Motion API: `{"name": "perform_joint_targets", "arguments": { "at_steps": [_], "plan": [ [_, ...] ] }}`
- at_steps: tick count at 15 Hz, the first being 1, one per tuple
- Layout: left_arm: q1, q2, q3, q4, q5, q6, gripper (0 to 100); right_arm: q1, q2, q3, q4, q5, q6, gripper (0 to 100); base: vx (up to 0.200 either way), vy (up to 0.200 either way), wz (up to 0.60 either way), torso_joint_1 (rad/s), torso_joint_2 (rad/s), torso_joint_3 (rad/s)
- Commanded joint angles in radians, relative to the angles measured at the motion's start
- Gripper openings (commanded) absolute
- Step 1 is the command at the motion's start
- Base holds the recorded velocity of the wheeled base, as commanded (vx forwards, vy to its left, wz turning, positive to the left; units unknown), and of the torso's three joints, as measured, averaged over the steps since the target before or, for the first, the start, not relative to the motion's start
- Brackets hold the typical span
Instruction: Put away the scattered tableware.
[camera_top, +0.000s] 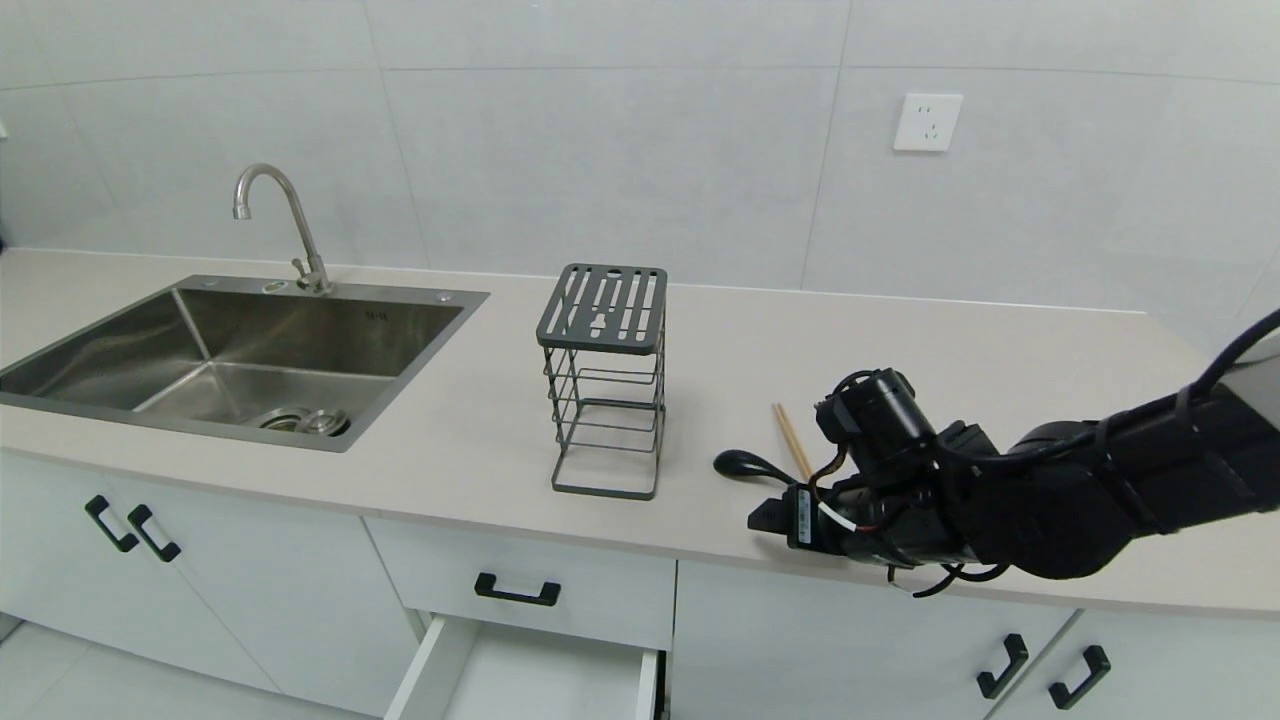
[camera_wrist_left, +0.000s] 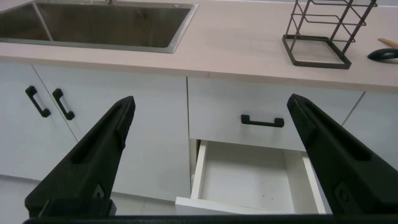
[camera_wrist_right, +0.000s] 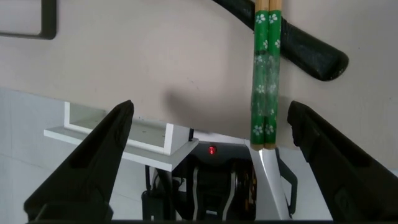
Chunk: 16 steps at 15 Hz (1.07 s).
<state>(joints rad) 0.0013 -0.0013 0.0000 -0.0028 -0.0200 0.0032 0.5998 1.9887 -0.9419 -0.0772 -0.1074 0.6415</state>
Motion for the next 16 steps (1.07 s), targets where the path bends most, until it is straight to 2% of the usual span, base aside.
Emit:
{"name": "perform_joint_targets", "arguments": {
  "at_steps": [1,7,8,16],
  "plan": [
    [0.0,0.001,0.0,0.0,0.0,0.0,100,-0.006,0.01,-0.005,0.001,0.0,0.0,100,0.0,0.0,0.0,0.0,0.0,0.0],
    [0.0,0.001,0.0,0.0,-0.001,0.0,100,-0.014,0.024,-0.009,0.001,-0.001,-0.002,100,0.0,0.0,0.0,0.0,0.0,0.0],
    [0.0,0.001,0.0,0.0,-0.001,0.0,100,-0.014,0.033,-0.012,0.001,-0.001,-0.002,0,0.0,0.0,0.0,0.0,0.0,0.0],
    [0.0,0.001,0.0,0.0,-0.001,0.0,100,-0.031,0.059,-0.023,-0.001,-0.006,0.0,0,0.0,0.0,0.0,0.0,0.0,0.0]
  ]
}}
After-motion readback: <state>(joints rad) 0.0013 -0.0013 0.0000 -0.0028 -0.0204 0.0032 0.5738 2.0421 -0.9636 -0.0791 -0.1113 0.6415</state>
